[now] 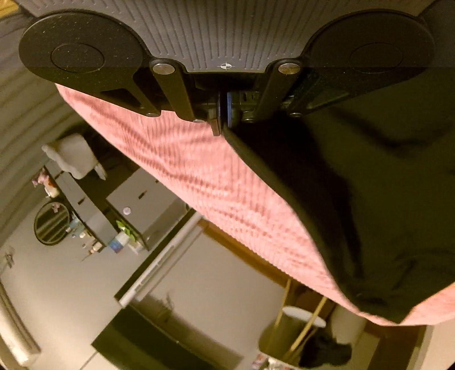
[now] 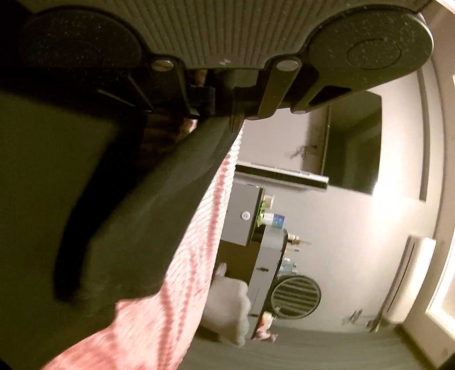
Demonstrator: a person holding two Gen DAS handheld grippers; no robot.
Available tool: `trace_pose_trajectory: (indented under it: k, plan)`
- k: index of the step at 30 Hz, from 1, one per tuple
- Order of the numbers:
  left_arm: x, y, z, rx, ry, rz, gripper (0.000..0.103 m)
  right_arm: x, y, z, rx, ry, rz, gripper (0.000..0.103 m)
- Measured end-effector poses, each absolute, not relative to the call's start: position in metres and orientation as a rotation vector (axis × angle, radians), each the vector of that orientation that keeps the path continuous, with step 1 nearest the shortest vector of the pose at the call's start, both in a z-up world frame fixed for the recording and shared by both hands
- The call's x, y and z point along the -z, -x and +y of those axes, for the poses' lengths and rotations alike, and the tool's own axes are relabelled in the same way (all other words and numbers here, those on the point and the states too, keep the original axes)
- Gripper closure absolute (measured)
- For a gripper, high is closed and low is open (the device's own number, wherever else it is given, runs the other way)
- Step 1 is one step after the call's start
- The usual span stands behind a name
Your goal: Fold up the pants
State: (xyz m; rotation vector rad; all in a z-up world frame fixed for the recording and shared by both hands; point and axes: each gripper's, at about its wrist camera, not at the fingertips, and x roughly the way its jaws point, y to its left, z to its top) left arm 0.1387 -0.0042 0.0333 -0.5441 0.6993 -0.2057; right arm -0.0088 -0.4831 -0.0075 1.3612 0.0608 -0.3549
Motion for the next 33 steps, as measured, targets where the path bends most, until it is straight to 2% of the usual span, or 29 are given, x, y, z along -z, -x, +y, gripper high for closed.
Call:
trace_pose_trajectory:
  k: [6, 9, 11, 12, 14, 16, 17, 20, 23, 26, 28, 32, 33]
  plan:
    - [-0.026, -0.045, 0.016, 0.197, 0.504, 0.731, 0.098, -0.033, 0.053, -0.460, 0.430, -1.064, 0.171, 0.095]
    - [-0.019, -0.013, 0.019, 0.224, 0.478, 0.789, 0.097, -0.031, 0.072, -0.459, 0.513, -1.021, 0.261, 0.095]
    - [-0.013, -0.004, 0.022, 0.226, 0.472, 0.837, 0.091, -0.025, 0.073, -0.459, 0.549, -0.956, 0.349, 0.093]
    - [-0.010, -0.003, 0.026, 0.201, 0.475, 0.858, 0.085, -0.020, 0.071, -0.458, 0.563, -0.911, 0.404, 0.089]
    - [-0.009, -0.001, 0.044, 0.081, 0.504, 0.872, 0.075, -0.005, 0.071, -0.462, 0.568, -0.976, 0.479, 0.086]
    - [-0.013, -0.004, 0.071, 0.002, 0.590, 0.839, 0.040, 0.004, 0.074, -0.475, 0.532, -1.077, 0.462, 0.082]
    - [-0.018, -0.005, 0.086, -0.045, 0.629, 0.808, 0.035, 0.008, 0.078, -0.478, 0.525, -1.111, 0.451, 0.082]
    - [-0.034, -0.011, 0.131, -0.196, 0.646, 0.693, 0.033, 0.017, 0.088, -0.484, 0.497, -1.186, 0.421, 0.081]
    - [-0.038, -0.024, 0.178, -0.297, 0.680, 0.651, 0.031, 0.023, 0.091, -0.483, 0.468, -1.210, 0.410, 0.076]
    - [-0.029, -0.045, 0.208, -0.314, 0.754, 0.702, 0.034, 0.025, 0.092, -0.482, 0.456, -1.212, 0.410, 0.072]
    - [-0.024, -0.051, 0.219, -0.368, 0.722, 0.717, 0.040, 0.025, 0.093, -0.477, 0.453, -1.210, 0.414, 0.070]
    - [-0.011, -0.065, 0.229, -0.317, 0.776, 0.722, 0.042, 0.028, 0.092, -0.477, 0.442, -1.231, 0.407, 0.068]
    - [-0.006, -0.069, 0.231, -0.303, 0.807, 0.739, 0.050, 0.028, 0.091, -0.477, 0.437, -1.238, 0.403, 0.067]
